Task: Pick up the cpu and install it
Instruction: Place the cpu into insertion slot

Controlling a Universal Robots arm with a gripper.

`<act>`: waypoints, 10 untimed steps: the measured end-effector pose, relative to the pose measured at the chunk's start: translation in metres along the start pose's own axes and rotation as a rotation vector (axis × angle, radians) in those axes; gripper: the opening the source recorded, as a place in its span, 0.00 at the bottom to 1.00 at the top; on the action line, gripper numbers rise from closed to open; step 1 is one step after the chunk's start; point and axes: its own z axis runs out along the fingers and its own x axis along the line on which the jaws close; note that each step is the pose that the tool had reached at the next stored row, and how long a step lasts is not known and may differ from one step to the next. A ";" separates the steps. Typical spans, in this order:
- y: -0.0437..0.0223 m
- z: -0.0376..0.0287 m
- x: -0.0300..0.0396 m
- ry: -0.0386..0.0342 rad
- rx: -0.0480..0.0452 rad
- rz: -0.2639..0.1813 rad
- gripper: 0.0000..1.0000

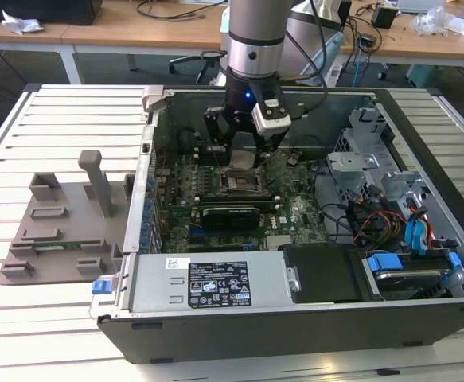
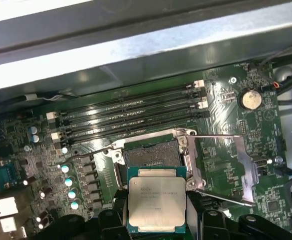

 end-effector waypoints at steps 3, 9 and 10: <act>0.0000 0.0001 0.0000 0.0028 0.0010 0.038 0.55; 0.0000 0.0004 0.0000 0.0099 0.0027 0.129 0.55; 0.0000 0.0004 0.0000 0.0111 0.0029 0.144 0.55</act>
